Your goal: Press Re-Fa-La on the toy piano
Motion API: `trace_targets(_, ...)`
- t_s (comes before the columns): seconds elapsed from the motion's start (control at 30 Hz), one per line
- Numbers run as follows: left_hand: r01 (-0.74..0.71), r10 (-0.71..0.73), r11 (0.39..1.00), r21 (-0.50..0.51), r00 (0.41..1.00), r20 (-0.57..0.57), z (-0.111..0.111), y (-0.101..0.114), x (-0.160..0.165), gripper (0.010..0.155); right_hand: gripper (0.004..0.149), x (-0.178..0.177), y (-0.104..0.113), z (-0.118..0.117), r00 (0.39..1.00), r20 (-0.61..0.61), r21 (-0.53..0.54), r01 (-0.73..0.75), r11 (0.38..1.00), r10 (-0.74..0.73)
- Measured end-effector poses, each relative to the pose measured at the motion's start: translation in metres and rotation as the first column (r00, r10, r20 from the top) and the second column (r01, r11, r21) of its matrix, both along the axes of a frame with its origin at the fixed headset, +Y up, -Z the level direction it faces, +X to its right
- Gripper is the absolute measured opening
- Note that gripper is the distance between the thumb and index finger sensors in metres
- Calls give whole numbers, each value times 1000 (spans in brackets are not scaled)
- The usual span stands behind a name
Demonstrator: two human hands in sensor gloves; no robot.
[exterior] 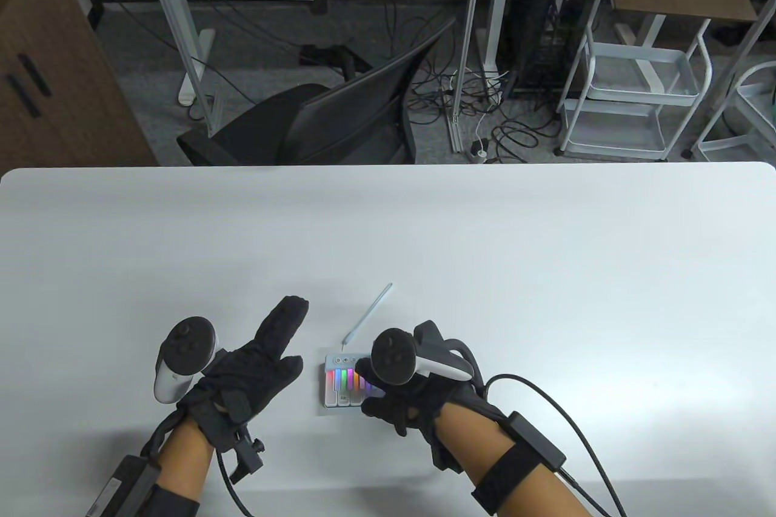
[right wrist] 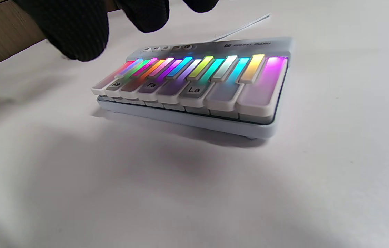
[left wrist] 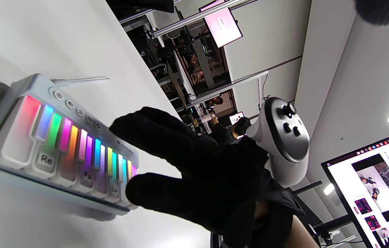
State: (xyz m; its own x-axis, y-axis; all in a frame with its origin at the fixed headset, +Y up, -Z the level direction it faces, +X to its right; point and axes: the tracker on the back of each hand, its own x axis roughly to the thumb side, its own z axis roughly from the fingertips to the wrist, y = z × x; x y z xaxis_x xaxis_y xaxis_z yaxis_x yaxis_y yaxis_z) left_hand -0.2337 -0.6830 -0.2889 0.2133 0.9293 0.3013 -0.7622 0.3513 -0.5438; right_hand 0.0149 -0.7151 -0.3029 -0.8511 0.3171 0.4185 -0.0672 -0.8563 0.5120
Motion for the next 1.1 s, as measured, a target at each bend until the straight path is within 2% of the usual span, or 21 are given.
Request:
trace_targets(0.43, 1, -1, 1000, -3, 1000, 2, 0, 0, 0, 90, 70, -21, -2, -12, 1000, -12, -16, -7, 1000, 7)
trace_targets(0.73, -4, 4, 1000, -2, 1000, 0, 0, 0, 0, 90, 70, -37, -12, -22, 999, -15, -44, -32, 999, 31)
trace_targets(1.1, -7, 7, 1000, 0, 1000, 0, 0, 1, -1, 90, 70, -43, -18, -28, 999, -7, -64, -50, 997, 50)
